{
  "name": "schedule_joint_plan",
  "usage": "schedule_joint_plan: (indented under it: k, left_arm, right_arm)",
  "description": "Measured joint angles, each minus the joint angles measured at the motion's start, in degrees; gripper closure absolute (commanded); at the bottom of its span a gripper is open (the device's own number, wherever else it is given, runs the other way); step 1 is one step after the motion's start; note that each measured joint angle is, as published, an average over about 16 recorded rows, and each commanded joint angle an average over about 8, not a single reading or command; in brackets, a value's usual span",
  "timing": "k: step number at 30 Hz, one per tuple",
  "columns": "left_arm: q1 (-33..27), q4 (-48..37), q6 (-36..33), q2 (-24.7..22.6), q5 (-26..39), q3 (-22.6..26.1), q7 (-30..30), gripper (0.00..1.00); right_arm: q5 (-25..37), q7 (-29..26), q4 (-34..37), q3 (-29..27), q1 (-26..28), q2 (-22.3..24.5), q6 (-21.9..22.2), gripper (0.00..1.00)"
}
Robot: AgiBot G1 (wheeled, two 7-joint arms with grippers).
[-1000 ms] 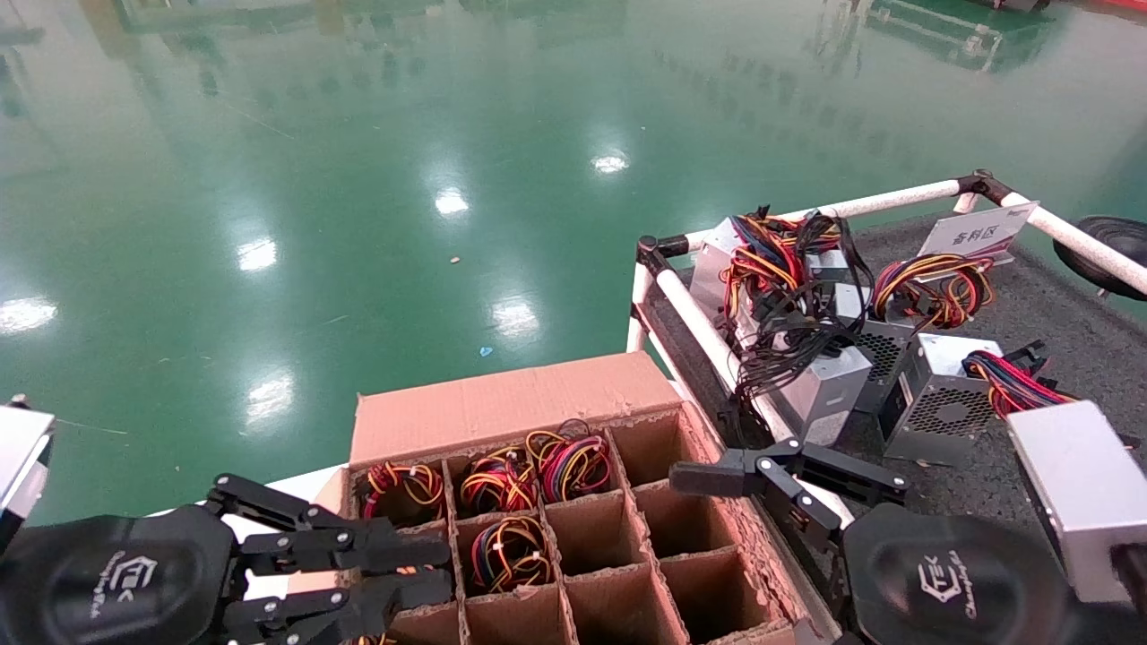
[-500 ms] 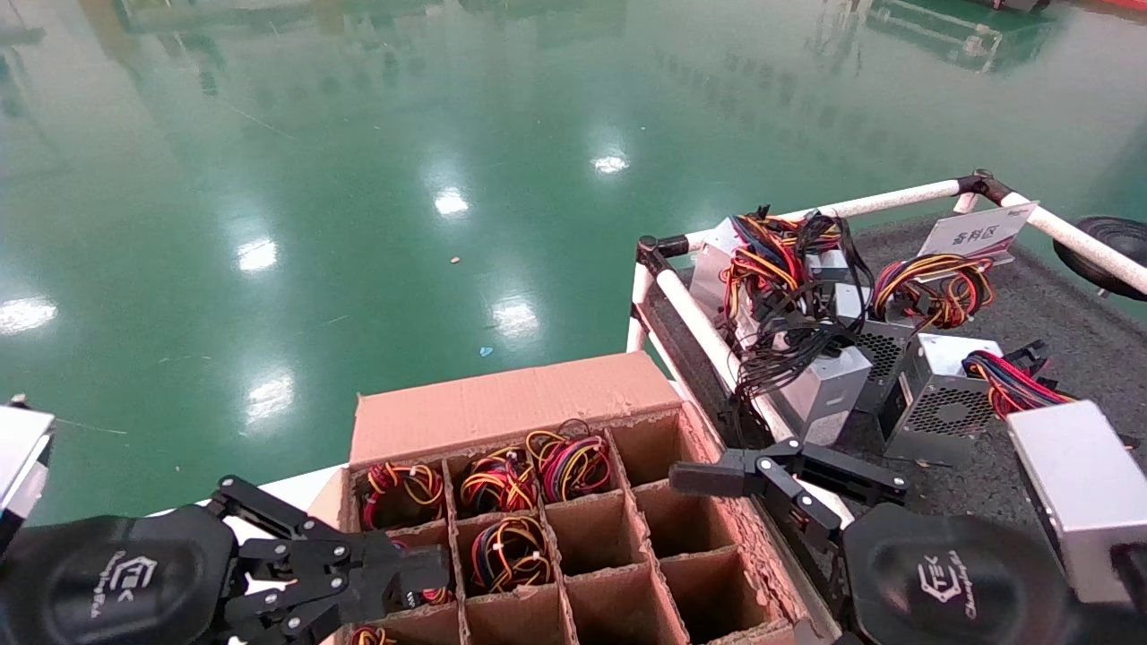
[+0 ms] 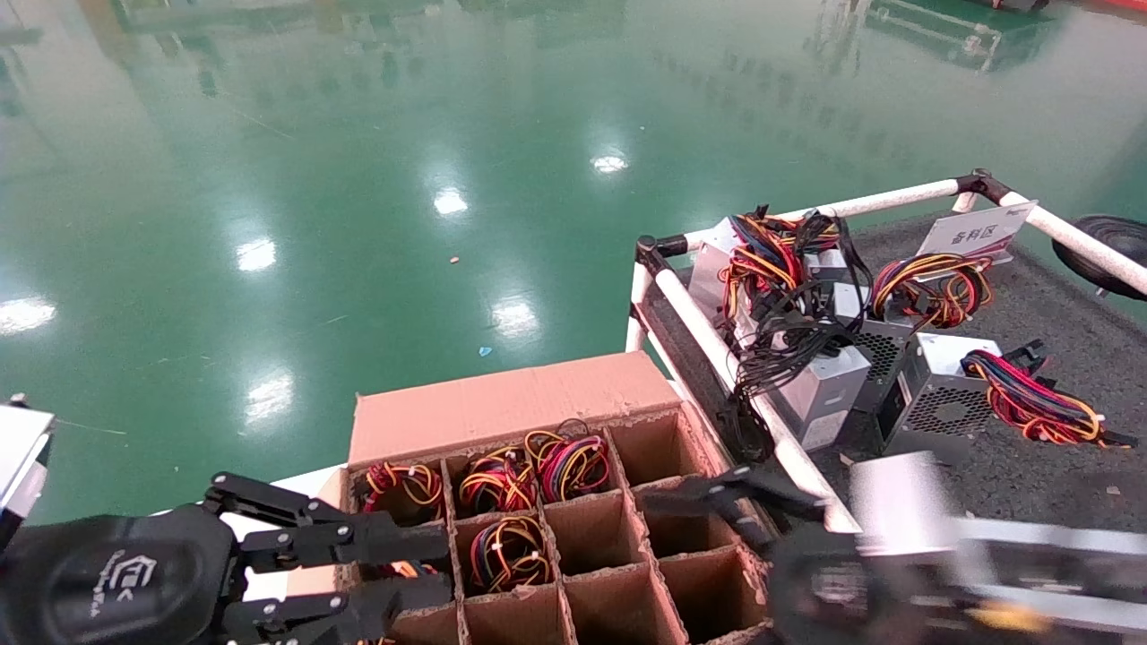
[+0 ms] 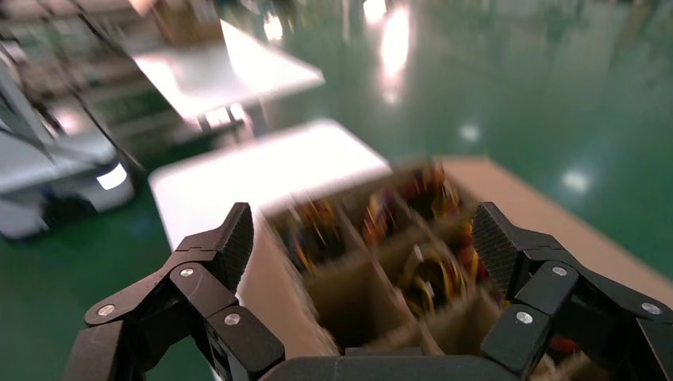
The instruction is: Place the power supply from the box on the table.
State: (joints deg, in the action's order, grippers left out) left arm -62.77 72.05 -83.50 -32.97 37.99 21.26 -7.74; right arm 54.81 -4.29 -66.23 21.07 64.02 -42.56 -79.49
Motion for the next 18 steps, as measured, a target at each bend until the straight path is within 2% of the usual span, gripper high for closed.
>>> schedule_joint_plan:
  k: [9,18]
  left_arm:
    - [0.0,0.0,0.0,0.0,0.0,0.0,0.0,0.0]
    - [0.0,0.0,0.0,0.0,0.0,0.01,0.0,0.0]
  right_arm:
    - [12.3,8.82,14.3,5.11,8.25,-11.91,6.75,0.0]
    - [17.44,17.91,30.58,7.31,15.59,-19.82,9.42,0.0]
